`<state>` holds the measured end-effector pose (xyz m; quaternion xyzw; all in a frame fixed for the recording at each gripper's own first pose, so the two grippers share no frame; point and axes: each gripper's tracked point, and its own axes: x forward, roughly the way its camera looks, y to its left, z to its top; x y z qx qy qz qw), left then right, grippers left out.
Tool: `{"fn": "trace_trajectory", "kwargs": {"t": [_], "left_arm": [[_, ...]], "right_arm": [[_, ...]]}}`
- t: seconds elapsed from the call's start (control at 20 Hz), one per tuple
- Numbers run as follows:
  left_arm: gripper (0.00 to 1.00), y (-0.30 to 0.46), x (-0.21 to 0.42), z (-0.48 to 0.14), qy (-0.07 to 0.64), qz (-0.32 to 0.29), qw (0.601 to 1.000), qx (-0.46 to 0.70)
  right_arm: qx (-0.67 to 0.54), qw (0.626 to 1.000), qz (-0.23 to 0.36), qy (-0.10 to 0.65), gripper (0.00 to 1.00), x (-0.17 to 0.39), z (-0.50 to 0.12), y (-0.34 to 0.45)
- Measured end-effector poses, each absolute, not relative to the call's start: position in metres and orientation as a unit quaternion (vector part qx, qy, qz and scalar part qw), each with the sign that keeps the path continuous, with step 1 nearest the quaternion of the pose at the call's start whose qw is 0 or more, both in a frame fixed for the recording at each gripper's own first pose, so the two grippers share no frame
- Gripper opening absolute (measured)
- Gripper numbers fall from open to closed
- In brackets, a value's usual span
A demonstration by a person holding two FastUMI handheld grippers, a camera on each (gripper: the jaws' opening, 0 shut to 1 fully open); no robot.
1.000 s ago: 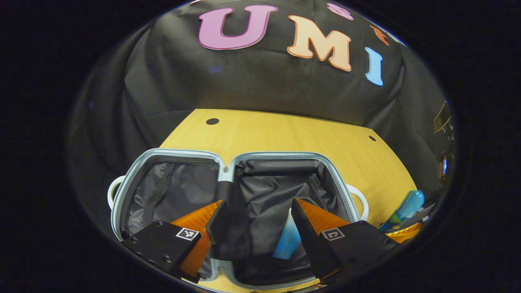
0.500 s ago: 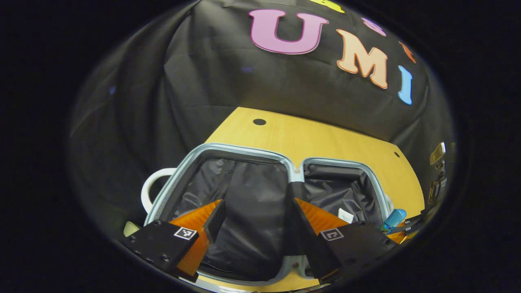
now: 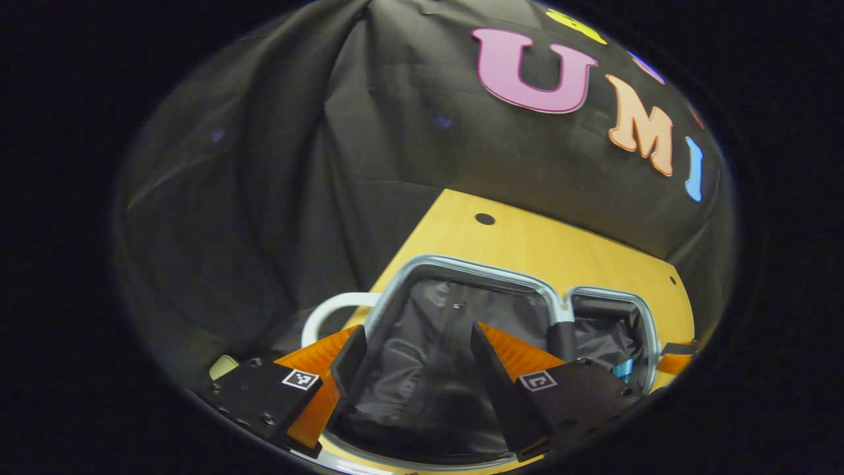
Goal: First open the suitcase, pack the skin care products into it, and then close the suitcase.
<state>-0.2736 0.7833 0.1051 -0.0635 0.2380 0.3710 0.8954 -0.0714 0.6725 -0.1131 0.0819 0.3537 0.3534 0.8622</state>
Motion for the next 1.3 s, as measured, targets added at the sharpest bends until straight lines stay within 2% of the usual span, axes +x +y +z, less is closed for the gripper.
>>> {"fn": "trace_trajectory", "kwargs": {"t": [0.2, 0.25, 0.3, 0.45, 0.6, 0.8, 0.95, 1.0, 1.05, 1.1, 1.3], "left_arm": [[0.94, 0.837, -0.302, 0.109, 0.239, 0.407, 0.879, -0.062], [0.91, 0.847, -0.309, 0.105, 0.244, 0.413, 0.875, -0.063], [0.94, 0.857, -0.315, 0.099, 0.250, 0.420, 0.870, -0.063], [0.92, 0.879, -0.322, 0.076, 0.275, 0.424, 0.859, -0.080], [0.76, 0.893, -0.334, 0.055, 0.305, 0.422, 0.848, -0.099], [0.65, 0.903, -0.338, 0.038, 0.329, 0.418, 0.840, -0.107], [0.51, 0.902, -0.334, 0.027, 0.349, 0.390, 0.842, -0.128], [0.40, 0.901, -0.324, 0.023, 0.349, 0.375, 0.848, -0.134], [0.34, 0.897, -0.319, 0.014, 0.357, 0.364, 0.849, -0.140], [0.16, 0.896, -0.321, 0.014, 0.365, 0.359, 0.847, -0.143], [0.08, 0.892, -0.316, 0.023, 0.347, 0.363, 0.851, -0.156]], "right_arm": [[0.081, 0.888, 0.321, 0.319, 0.97, -0.054, -0.096, 0.658], [0.077, 0.893, 0.316, 0.311, 0.97, -0.052, -0.093, 0.655], [0.072, 0.897, 0.311, 0.306, 0.97, -0.051, -0.091, 0.653], [0.058, 0.907, 0.298, 0.293, 0.97, -0.053, -0.089, 0.646], [0.034, 0.913, 0.295, 0.279, 0.97, -0.058, -0.086, 0.642], [0.004, 0.920, 0.291, 0.264, 0.98, -0.060, -0.084, 0.635], [-0.001, 0.922, 0.288, 0.259, 0.97, -0.062, -0.083, 0.631], [0.000, 0.924, 0.285, 0.256, 0.97, -0.062, -0.082, 0.628], [0.000, 0.925, 0.282, 0.254, 0.97, -0.062, -0.081, 0.627], [0.000, 0.926, 0.280, 0.252, 0.97, -0.062, -0.080, 0.625], [-0.002, 0.927, 0.281, 0.247, 0.97, -0.061, -0.077, 0.620]]}}
